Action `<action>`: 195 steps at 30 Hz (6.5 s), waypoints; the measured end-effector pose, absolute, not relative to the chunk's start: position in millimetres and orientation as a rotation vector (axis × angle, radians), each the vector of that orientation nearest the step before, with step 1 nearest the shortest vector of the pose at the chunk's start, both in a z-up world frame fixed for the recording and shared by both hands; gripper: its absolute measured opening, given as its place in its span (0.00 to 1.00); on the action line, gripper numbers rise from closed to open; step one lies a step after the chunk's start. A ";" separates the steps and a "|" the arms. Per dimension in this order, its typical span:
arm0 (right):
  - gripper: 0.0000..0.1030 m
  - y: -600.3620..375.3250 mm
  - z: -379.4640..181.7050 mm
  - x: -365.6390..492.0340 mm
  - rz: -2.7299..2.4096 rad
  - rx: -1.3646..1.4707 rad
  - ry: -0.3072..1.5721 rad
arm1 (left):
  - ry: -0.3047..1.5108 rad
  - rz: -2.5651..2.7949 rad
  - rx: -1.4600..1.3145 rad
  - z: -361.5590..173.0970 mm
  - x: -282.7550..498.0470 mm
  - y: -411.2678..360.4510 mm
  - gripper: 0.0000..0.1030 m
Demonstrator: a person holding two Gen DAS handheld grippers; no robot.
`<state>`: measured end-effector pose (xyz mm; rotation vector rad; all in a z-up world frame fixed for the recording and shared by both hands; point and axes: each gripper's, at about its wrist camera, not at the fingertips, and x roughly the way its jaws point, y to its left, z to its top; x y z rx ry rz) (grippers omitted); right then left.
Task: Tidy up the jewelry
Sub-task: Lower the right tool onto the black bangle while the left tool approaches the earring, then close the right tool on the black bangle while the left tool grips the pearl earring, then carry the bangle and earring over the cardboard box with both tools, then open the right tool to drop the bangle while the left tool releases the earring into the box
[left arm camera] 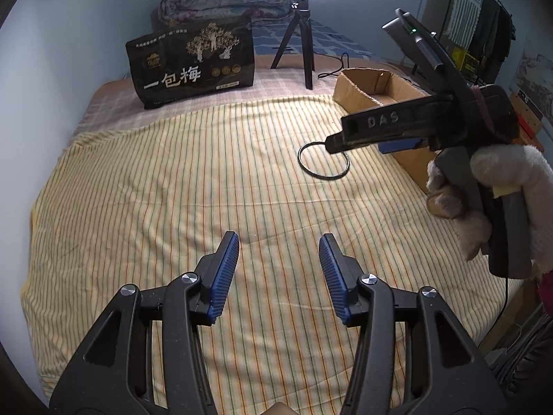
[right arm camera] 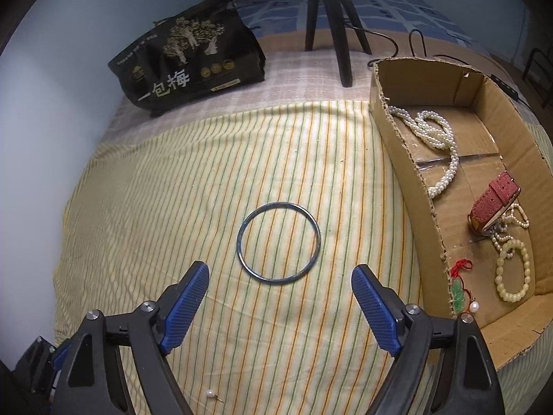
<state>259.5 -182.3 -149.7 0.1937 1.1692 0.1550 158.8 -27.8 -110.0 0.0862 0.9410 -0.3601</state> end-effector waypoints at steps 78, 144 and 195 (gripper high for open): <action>0.01 -184.9 -169.6 281.2 0.160 0.336 1.181 | 1.126 -0.537 0.161 -173.3 158.8 -71.2 0.16; 0.01 -363.1 -69.5 296.2 -0.126 0.220 0.875 | 0.947 -0.642 0.072 -102.0 228.9 -226.1 0.15; 0.82 -361.6 -58.5 292.0 -0.139 0.166 0.864 | 0.861 -0.622 0.112 -79.9 214.9 -230.1 0.59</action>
